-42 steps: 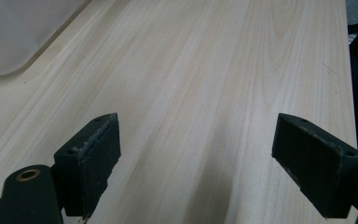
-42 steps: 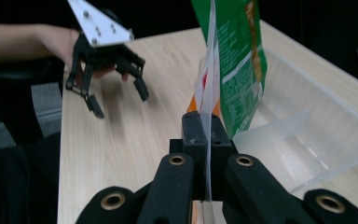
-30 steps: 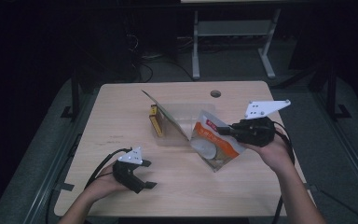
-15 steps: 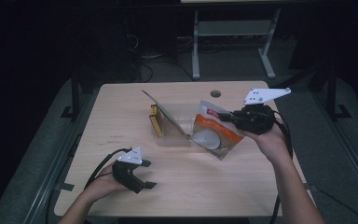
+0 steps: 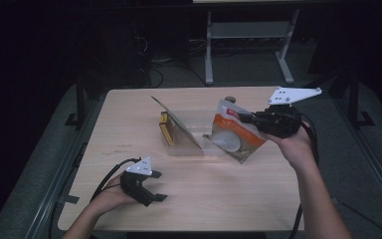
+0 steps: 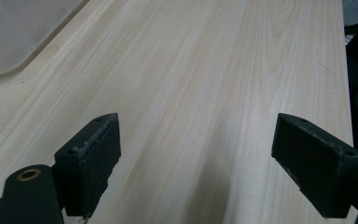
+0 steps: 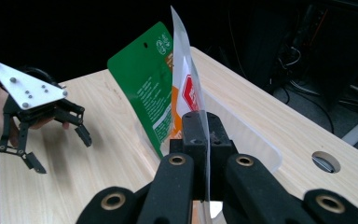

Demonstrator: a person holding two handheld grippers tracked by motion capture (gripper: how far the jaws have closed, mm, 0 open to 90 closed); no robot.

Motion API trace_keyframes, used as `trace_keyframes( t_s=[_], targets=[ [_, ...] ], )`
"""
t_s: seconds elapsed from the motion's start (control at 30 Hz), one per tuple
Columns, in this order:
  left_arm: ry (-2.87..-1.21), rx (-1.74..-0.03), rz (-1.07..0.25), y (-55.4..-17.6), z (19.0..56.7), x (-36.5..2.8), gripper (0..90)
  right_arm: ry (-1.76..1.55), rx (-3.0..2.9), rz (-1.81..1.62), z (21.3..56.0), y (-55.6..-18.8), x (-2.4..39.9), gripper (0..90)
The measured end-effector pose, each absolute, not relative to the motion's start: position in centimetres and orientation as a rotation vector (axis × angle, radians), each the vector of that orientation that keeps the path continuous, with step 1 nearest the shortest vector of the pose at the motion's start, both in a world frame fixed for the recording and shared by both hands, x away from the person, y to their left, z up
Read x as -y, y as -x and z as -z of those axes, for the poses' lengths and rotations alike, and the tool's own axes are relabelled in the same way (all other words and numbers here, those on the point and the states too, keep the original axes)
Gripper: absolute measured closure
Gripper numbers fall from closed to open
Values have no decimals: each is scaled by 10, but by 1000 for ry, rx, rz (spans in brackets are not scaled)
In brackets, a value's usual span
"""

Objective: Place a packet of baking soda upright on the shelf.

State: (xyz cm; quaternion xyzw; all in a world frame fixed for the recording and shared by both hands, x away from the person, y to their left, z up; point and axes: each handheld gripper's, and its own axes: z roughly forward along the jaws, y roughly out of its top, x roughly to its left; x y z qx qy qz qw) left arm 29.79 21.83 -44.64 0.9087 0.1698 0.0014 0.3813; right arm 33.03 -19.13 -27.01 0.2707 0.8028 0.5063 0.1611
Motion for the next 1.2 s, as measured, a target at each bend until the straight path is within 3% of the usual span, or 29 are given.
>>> trace_keyframes(
  t_s=[1.2],
  targets=[
    [-2308,-443,-10,-299,447,-222,150,-1150,-2101,-1362,277,-402,147,900]
  ],
)
